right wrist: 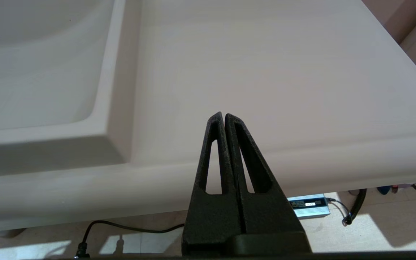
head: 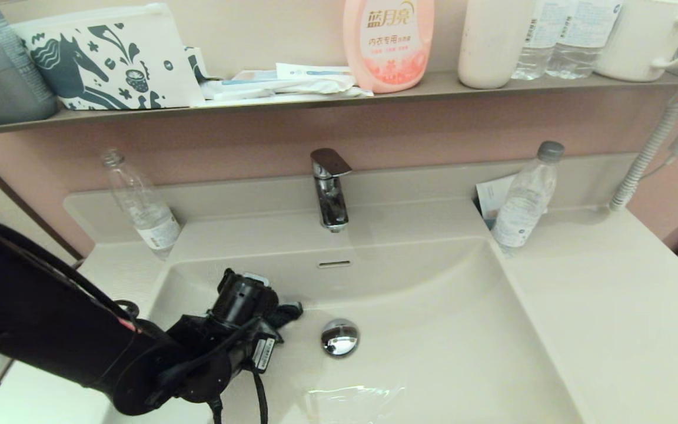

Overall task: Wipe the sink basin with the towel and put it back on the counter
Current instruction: Wipe the sink

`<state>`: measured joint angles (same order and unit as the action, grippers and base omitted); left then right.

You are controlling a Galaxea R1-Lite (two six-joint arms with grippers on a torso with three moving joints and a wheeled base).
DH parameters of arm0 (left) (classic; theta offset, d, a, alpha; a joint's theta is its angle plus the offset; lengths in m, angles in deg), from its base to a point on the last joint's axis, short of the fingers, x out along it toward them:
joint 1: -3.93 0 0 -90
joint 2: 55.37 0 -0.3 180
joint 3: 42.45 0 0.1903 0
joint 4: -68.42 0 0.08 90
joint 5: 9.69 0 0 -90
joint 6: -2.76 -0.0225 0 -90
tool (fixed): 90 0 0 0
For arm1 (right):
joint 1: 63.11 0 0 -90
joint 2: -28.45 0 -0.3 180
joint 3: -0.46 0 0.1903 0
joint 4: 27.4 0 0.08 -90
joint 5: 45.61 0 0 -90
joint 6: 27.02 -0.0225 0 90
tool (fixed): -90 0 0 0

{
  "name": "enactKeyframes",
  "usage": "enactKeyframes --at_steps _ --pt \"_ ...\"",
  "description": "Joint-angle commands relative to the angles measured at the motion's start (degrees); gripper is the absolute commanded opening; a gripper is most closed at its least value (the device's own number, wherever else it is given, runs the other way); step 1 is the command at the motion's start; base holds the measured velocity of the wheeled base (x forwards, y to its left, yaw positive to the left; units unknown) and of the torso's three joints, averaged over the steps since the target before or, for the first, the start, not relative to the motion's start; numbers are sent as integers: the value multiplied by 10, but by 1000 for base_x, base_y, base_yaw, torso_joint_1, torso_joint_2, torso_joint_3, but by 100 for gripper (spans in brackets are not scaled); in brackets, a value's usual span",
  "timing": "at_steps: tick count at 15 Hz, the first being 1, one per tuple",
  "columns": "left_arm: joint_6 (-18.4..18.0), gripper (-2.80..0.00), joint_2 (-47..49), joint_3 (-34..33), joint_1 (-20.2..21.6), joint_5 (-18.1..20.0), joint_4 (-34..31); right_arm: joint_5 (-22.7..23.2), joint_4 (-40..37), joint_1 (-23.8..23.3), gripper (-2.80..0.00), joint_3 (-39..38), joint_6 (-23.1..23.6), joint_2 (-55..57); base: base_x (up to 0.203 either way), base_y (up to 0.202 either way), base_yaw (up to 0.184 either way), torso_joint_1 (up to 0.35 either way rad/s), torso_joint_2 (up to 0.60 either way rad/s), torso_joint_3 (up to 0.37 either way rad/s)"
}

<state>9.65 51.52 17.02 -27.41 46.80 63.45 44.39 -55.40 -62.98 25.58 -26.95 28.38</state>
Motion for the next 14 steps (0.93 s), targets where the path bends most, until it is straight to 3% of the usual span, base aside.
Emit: enactKeyframes --at_steps 1,4,6,11,14 --pt "58 -280 -13 13 -32 1 -56 0 0 0 -280 0 0 1 0 0 0 0 0 0" --pt "115 -280 -27 9 -44 18 -130 0 0 0 -280 0 0 1 0 0 0 0 0 0" --pt "123 -280 -41 -3 -44 22 -150 0 0 0 -280 0 0 1 0 0 0 0 0 0" --pt "114 -280 -74 -16 -20 18 -246 0 0 0 -280 0 0 1 0 0 0 0 0 0" --pt "56 -280 -82 -10 14 9 -244 0 0 0 -280 0 0 1 0 0 0 0 0 0"
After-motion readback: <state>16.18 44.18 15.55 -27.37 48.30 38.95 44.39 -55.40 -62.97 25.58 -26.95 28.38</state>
